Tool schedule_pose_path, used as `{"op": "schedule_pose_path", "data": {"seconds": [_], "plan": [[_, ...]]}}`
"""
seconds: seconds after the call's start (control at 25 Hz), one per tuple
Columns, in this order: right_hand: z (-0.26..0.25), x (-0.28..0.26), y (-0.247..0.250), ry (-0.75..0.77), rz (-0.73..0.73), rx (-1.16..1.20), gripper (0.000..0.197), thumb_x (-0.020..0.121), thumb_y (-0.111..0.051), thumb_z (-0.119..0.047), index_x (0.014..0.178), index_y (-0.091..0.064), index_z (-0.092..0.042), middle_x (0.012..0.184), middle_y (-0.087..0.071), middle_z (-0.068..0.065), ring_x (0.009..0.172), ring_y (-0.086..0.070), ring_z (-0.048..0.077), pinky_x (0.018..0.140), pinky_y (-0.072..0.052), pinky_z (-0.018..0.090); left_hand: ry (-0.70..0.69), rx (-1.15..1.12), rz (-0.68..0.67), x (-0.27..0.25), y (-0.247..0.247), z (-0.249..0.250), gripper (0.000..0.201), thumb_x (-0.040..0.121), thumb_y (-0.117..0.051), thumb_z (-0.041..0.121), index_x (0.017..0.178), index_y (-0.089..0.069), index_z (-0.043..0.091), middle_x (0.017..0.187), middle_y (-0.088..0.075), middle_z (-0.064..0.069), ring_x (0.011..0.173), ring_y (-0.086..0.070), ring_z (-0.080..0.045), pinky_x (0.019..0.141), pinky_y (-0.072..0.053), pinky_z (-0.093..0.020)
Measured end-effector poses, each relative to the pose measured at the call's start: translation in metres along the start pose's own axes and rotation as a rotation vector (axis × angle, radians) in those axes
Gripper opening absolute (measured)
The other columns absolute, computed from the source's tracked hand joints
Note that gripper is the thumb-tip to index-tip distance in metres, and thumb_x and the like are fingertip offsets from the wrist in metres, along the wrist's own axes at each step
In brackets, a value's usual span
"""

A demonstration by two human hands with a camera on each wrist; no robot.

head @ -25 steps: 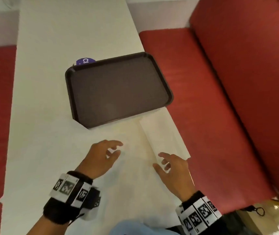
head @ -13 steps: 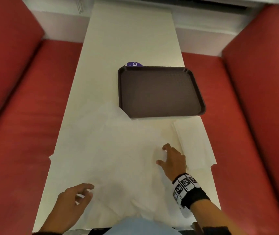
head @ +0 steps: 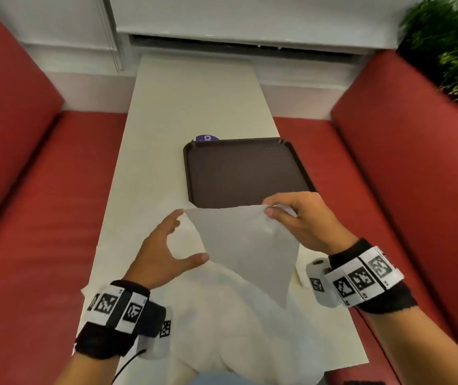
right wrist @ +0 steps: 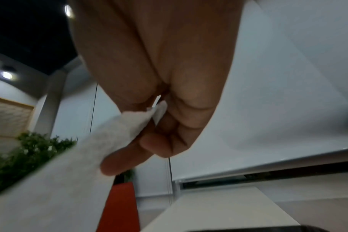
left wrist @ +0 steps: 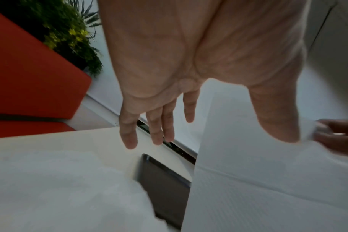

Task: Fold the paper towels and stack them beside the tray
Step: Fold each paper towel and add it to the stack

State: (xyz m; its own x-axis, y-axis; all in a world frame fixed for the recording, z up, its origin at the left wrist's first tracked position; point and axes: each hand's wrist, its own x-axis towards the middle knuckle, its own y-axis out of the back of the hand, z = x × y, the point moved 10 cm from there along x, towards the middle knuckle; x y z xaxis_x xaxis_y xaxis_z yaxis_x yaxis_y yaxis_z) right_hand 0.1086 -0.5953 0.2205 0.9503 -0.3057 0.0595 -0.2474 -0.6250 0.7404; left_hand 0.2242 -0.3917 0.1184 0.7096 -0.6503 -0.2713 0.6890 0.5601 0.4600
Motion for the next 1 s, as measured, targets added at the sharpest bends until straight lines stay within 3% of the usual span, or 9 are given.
{"op": "schedule_pose_path", "data": {"seconds": [0.08,0.2,0.28,0.4,0.48,0.6,0.72,0.84,1.0], "plan": [[-0.014,0.0,0.017,0.029,-0.033,0.103,0.014,0.092,-0.06,-0.015,0.095,-0.074,-0.017,0.091,-0.073,-0.013,0.086,-0.067,0.001,0.077,-0.047,0.011,-0.049,-0.114,-0.135,0.022,-0.007,0.033,0.084,0.06,-0.086,0.027,0.132,-0.044,0.035,0.12,-0.056,0.013,0.114,-0.051,-0.009,0.094,-0.044,-0.026],[-0.013,-0.001,0.043,0.023,0.009,0.27,0.014,0.091,-0.06,-0.014,0.097,-0.073,-0.013,0.092,-0.074,-0.007,0.083,-0.068,0.005,0.074,-0.051,0.017,-0.13,-0.249,-0.33,0.03,-0.023,0.075,0.032,0.071,-0.077,0.008,0.095,-0.072,0.029,0.094,-0.074,0.003,0.09,-0.069,-0.014,0.076,-0.056,-0.024],[0.01,-0.004,0.064,-0.036,0.152,0.36,0.021,0.089,-0.064,-0.029,0.105,-0.07,-0.018,0.097,-0.072,0.0,0.089,-0.067,0.012,0.079,-0.054,0.03,-0.142,-0.325,-0.393,0.032,-0.031,0.089,0.024,0.074,-0.074,0.009,0.097,-0.071,0.017,0.096,-0.074,-0.004,0.089,-0.07,-0.019,0.075,-0.058,-0.03],[0.063,-0.028,0.062,-0.271,0.293,0.723,0.082,0.057,-0.079,-0.063,0.124,-0.057,-0.02,0.102,-0.071,0.01,0.09,-0.068,0.019,0.075,-0.055,0.036,-0.133,-0.452,-0.415,0.038,-0.036,0.099,0.034,0.071,-0.076,0.017,0.103,-0.068,0.011,0.105,-0.072,-0.008,0.097,-0.068,-0.024,0.081,-0.056,-0.032],[0.07,-0.044,0.025,-0.329,0.148,0.946,0.097,0.048,-0.085,-0.06,0.127,-0.054,-0.011,0.112,-0.069,0.012,0.099,-0.068,0.027,0.074,-0.058,0.039,-0.124,-0.514,-0.407,0.042,-0.038,0.104,0.038,0.066,-0.077,0.023,0.101,-0.069,0.012,0.106,-0.071,-0.008,0.098,-0.068,-0.024,0.082,-0.056,-0.034],[0.061,-0.056,0.0,-0.267,0.056,0.934,0.084,0.058,-0.086,-0.044,0.126,-0.053,-0.008,0.119,-0.065,0.016,0.108,-0.064,0.034,0.083,-0.056,0.048,-0.105,-0.584,-0.355,0.046,-0.038,0.107,0.026,0.072,-0.071,0.015,0.098,-0.069,0.012,0.102,-0.073,-0.005,0.093,-0.069,-0.02,0.074,-0.057,-0.028],[0.068,-0.056,0.014,-0.23,0.202,0.929,0.061,0.063,-0.084,-0.038,0.108,-0.066,-0.001,0.108,-0.07,0.019,0.098,-0.068,0.034,0.077,-0.058,0.041,-0.108,-0.569,-0.322,0.046,-0.041,0.108,0.022,0.081,-0.062,0.004,0.1,-0.068,0.013,0.098,-0.074,-0.004,0.088,-0.07,-0.018,0.07,-0.057,-0.026],[0.07,-0.059,0.034,-0.189,0.307,0.904,0.021,0.067,-0.076,-0.011,0.088,-0.075,-0.007,0.094,-0.074,0.014,0.085,-0.071,0.026,0.067,-0.058,0.032,-0.131,-0.594,-0.31,0.046,-0.04,0.113,0.021,0.072,-0.071,0.008,0.09,-0.075,0.018,0.091,-0.075,-0.003,0.083,-0.071,-0.018,0.067,-0.057,-0.026],[0.078,-0.067,0.048,-0.173,0.304,0.849,0.023,0.066,-0.072,0.008,0.065,-0.075,-0.014,0.076,-0.073,0.006,0.066,-0.067,0.018,0.053,-0.052,0.025,-0.07,-0.571,-0.32,0.05,-0.046,0.113,0.027,0.082,-0.057,0.003,0.064,-0.069,0.018,0.078,-0.066,-0.006,0.065,-0.065,-0.02,0.055,-0.053,-0.026]]}}
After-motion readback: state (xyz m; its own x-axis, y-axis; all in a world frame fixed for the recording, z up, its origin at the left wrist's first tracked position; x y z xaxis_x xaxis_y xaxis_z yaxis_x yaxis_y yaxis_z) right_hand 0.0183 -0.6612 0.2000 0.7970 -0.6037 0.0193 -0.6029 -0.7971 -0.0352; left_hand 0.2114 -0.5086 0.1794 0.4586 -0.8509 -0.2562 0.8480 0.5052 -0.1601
